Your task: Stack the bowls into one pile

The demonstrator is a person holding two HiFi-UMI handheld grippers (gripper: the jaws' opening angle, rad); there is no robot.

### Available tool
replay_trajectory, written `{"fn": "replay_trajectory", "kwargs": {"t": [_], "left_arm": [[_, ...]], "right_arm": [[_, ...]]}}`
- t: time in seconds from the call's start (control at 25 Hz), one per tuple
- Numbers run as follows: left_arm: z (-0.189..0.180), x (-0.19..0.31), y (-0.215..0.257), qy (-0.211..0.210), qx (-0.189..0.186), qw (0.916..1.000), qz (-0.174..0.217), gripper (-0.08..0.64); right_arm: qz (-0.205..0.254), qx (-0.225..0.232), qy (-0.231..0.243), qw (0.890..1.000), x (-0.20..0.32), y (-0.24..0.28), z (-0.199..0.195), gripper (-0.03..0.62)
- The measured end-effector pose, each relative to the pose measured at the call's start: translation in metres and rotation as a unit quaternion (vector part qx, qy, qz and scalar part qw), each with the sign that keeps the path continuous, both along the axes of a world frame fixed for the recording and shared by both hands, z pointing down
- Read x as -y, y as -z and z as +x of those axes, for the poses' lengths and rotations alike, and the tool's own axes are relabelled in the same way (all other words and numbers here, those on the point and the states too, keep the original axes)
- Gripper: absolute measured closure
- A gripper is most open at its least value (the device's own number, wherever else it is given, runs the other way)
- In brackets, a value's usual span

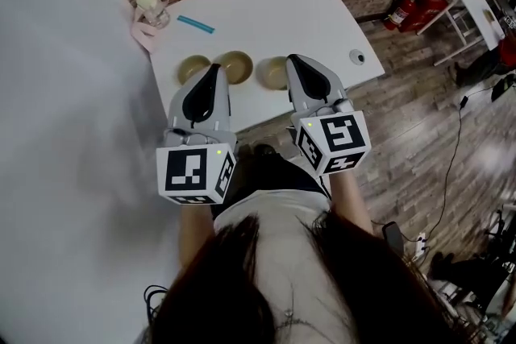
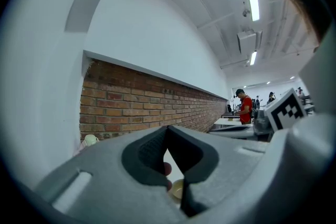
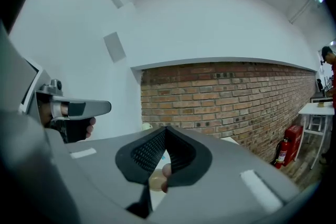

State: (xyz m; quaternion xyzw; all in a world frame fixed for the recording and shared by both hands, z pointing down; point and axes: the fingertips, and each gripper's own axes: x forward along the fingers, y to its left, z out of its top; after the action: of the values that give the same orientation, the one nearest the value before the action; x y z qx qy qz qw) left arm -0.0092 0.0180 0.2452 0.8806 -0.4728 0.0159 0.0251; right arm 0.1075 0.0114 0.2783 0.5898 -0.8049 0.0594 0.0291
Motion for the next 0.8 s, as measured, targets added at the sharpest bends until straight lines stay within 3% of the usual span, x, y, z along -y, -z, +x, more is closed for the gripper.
{"fn": "replay_trajectory", "kwargs": {"t": [0.8], "left_arm": [[0.052,0.033,-0.021,-0.030,0.010,0.9992,-0.022,0.560]], "right_arm": [[-0.063,0.009,-0.035,0.997,0.034,-0.048,0.056,0.589]]}}
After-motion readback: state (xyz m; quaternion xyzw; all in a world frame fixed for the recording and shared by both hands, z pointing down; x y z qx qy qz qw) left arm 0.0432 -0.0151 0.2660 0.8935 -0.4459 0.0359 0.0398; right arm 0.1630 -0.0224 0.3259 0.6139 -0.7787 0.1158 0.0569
